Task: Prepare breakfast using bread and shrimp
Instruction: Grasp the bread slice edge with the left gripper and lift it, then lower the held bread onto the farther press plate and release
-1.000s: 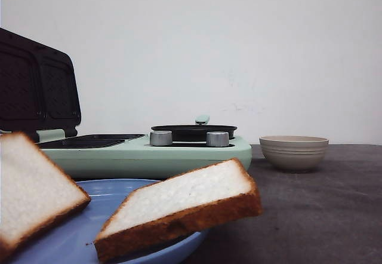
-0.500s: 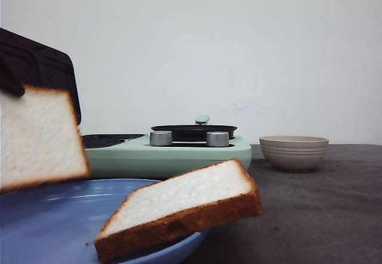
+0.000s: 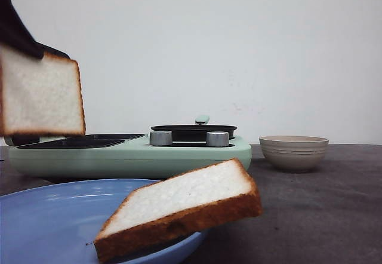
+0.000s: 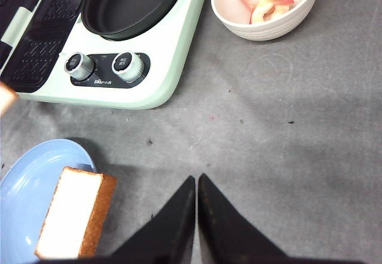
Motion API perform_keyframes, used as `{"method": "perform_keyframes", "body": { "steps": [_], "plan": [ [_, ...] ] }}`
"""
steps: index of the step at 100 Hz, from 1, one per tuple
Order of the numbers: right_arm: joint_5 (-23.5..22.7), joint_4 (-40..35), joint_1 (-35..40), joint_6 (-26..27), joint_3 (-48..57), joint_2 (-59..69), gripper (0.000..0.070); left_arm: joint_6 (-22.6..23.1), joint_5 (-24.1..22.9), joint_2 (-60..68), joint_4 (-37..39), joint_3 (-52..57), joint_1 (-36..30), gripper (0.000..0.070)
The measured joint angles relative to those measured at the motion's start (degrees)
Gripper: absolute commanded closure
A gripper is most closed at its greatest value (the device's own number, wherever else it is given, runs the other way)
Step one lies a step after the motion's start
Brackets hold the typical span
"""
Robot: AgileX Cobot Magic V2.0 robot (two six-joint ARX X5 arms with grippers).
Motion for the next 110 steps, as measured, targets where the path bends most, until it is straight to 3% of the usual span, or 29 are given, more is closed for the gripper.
{"method": "perform_keyframes", "body": {
  "steps": [19, 37, 56, 79, 110],
  "plan": [
    [0.09, 0.00, 0.00, -0.02, 0.00, 0.00, 0.0700, 2.71, -4.28, 1.46, 4.04, 1.22, 0.00, 0.0696],
    [0.09, -0.02, 0.00, -0.24, 0.00, 0.00, 0.0700, 8.04, -5.97, 7.52, 4.81, 7.06, 0.00, 0.0696],
    [1.33, -0.04, 0.00, -1.25, 0.00, 0.00, 0.0700, 13.29, -9.75, 17.05, 6.19, 15.47, 0.00, 0.0696],
    [1.44, -0.04, 0.00, -2.16, 0.00, 0.00, 0.0700, 22.71, -16.00, 30.03, 5.88, 26.08, -0.46, 0.0696],
    [1.62, -0.04, 0.00, -3.08, 0.00, 0.00, 0.0700, 31.04, -19.08, 45.66, 5.88, 39.45, -1.99, 0.0696]
  ]
}}
